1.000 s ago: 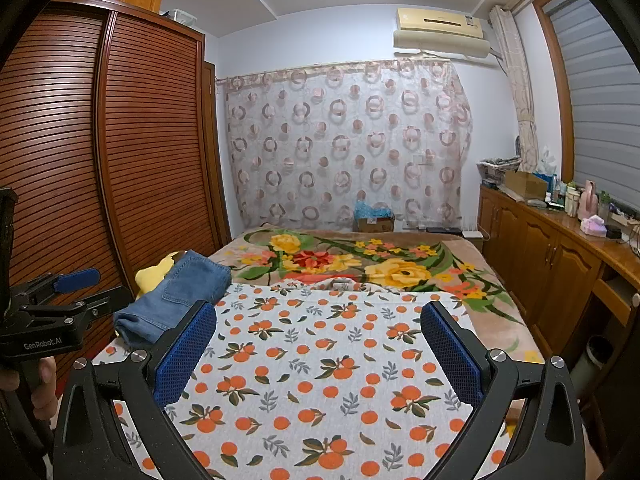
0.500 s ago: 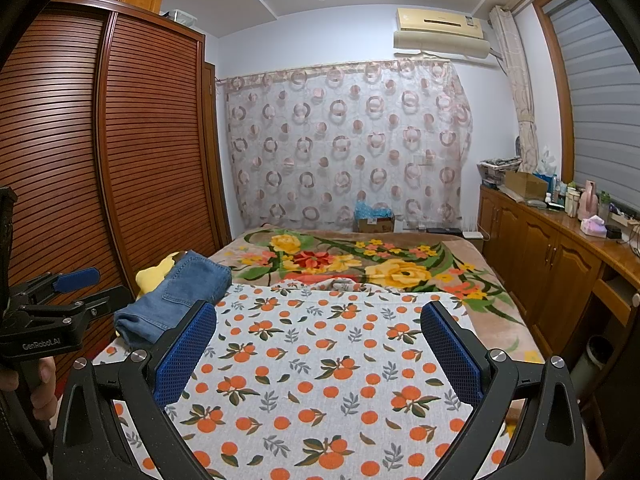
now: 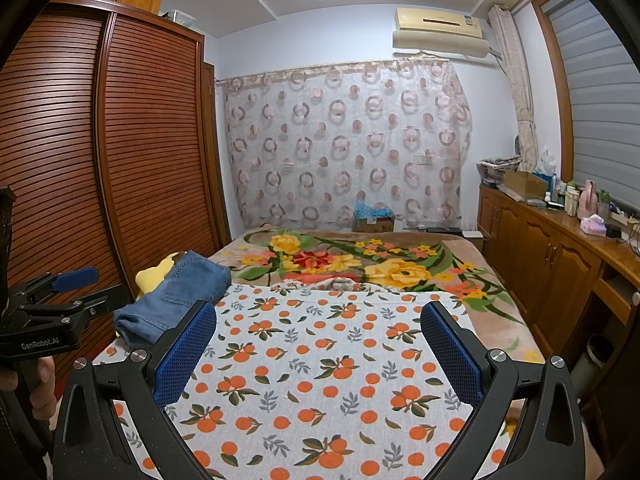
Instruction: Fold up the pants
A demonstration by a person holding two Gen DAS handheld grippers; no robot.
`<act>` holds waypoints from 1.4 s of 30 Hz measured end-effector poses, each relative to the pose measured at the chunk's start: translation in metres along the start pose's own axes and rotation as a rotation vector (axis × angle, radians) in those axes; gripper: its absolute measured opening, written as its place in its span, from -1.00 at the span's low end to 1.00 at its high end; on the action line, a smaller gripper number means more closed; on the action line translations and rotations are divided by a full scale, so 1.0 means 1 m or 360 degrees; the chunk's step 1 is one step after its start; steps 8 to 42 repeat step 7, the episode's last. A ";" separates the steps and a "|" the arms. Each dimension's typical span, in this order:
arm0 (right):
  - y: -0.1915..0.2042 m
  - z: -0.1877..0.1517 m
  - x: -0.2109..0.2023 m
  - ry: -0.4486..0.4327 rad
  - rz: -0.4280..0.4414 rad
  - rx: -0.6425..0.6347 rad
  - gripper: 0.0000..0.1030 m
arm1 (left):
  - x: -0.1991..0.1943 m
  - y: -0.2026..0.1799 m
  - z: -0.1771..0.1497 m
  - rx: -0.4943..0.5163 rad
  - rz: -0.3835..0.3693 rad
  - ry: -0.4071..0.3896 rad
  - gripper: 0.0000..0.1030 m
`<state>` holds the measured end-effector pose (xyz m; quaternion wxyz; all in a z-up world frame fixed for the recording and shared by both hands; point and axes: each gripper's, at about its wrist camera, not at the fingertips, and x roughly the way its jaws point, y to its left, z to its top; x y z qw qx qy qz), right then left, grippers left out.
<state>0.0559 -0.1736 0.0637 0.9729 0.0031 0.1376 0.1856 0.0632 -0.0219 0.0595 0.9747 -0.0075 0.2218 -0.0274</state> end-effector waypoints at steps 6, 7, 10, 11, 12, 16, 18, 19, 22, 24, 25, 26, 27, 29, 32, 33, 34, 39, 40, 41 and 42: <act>0.001 0.000 0.001 0.0001 -0.0001 0.0003 0.98 | 0.000 0.000 0.000 0.0000 0.0000 0.0000 0.64; 0.001 0.000 0.001 0.0001 0.0000 0.0002 0.98 | 0.000 -0.001 0.000 0.0001 0.0000 0.0000 0.64; 0.001 0.000 0.001 0.0001 0.0000 0.0002 0.98 | 0.000 -0.001 0.000 0.0001 0.0000 0.0000 0.64; 0.001 0.000 0.001 0.0001 0.0000 0.0002 0.98 | 0.000 -0.001 0.000 0.0001 0.0000 0.0000 0.64; 0.001 0.000 0.001 0.0001 0.0000 0.0002 0.98 | 0.000 -0.001 0.000 0.0001 0.0000 0.0000 0.64; 0.001 0.000 0.001 0.0001 0.0000 0.0002 0.98 | 0.000 -0.001 0.000 0.0001 0.0000 0.0000 0.64; 0.001 0.000 0.001 0.0001 0.0000 0.0002 0.98 | 0.000 -0.001 0.000 0.0001 0.0000 0.0000 0.64; 0.001 0.000 0.001 0.0001 0.0000 0.0002 0.98 | 0.000 -0.001 0.000 0.0001 0.0000 0.0000 0.64; 0.001 0.000 0.001 0.0001 0.0000 0.0002 0.98 | 0.000 -0.001 0.000 0.0001 0.0000 0.0000 0.64; 0.001 0.000 0.001 0.0001 0.0000 0.0002 0.98 | 0.000 -0.001 0.000 0.0001 0.0000 0.0000 0.64; 0.001 0.000 0.001 0.0001 0.0000 0.0002 0.98 | 0.000 -0.001 0.000 0.0001 0.0000 0.0000 0.64; 0.001 0.000 0.001 0.0001 0.0000 0.0002 0.98 | 0.000 -0.001 0.000 0.0001 0.0000 0.0000 0.64; 0.001 0.000 0.001 0.0001 0.0000 0.0002 0.98 | 0.000 -0.001 0.000 0.0001 0.0000 0.0000 0.64; 0.001 0.000 0.001 0.0001 0.0000 0.0002 0.98 | 0.000 -0.001 0.000 0.0001 0.0000 0.0000 0.64; 0.001 0.000 0.001 0.0001 0.0000 0.0002 0.98 | 0.000 -0.001 0.000 0.0001 0.0000 0.0000 0.64; 0.001 0.000 0.001 0.0001 0.0000 0.0002 0.98 | 0.000 -0.001 0.000 0.0001 0.0000 0.0000 0.64; 0.001 0.000 0.001 0.0001 0.0000 0.0002 0.98 | 0.000 -0.001 0.000 0.0001 0.0000 0.0000 0.64; 0.001 0.000 0.001 0.0001 0.0000 0.0002 0.98 | 0.000 -0.001 0.000 0.0001 0.0000 0.0000 0.64; 0.001 0.000 0.001 0.0001 0.0000 0.0002 0.98 | 0.000 -0.001 0.000 0.0001 0.0000 0.0000 0.64; 0.001 0.000 0.001 0.0001 0.0000 0.0002 0.98 | 0.000 -0.001 0.000 0.0001 0.0000 0.0000 0.64; 0.001 0.000 0.001 0.0001 0.0000 0.0002 0.98 | 0.000 -0.001 0.000 0.0001 0.0000 0.0000 0.64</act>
